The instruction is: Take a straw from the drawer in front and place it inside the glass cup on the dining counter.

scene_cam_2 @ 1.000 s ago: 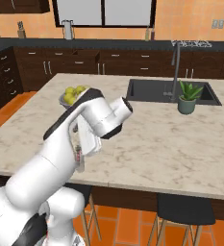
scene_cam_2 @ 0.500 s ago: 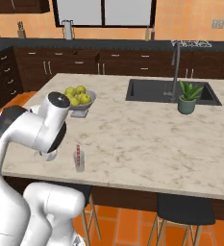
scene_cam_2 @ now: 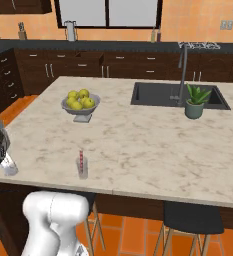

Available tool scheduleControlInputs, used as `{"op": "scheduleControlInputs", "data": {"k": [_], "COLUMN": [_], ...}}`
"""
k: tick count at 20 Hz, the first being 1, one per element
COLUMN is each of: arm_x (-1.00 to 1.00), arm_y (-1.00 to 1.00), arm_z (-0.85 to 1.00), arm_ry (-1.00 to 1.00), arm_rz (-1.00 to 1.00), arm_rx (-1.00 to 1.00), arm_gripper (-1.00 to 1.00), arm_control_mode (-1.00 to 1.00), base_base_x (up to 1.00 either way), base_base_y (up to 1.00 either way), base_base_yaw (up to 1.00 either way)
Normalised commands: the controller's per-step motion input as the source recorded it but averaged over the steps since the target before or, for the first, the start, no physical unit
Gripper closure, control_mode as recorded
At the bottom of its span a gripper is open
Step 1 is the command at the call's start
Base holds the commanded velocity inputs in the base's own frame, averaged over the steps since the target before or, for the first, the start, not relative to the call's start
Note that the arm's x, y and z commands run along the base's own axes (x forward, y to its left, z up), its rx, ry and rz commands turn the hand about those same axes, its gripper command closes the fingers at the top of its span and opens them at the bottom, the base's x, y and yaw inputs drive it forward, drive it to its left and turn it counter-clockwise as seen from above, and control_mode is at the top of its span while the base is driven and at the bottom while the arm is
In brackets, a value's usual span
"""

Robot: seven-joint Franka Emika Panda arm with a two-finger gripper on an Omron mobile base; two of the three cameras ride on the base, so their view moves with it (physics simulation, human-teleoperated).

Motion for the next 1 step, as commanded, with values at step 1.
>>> {"op": "scheduleControlInputs", "data": {"k": [1], "arm_x": [-0.41], "arm_y": [0.86], "arm_z": [-0.22], "arm_ry": [0.00], "arm_rz": [0.03], "arm_rx": [-0.32], "arm_gripper": [-1.00], "arm_control_mode": [-1.00], "base_base_x": [0.00], "base_base_y": [0.00], "base_base_yaw": [0.00]}}
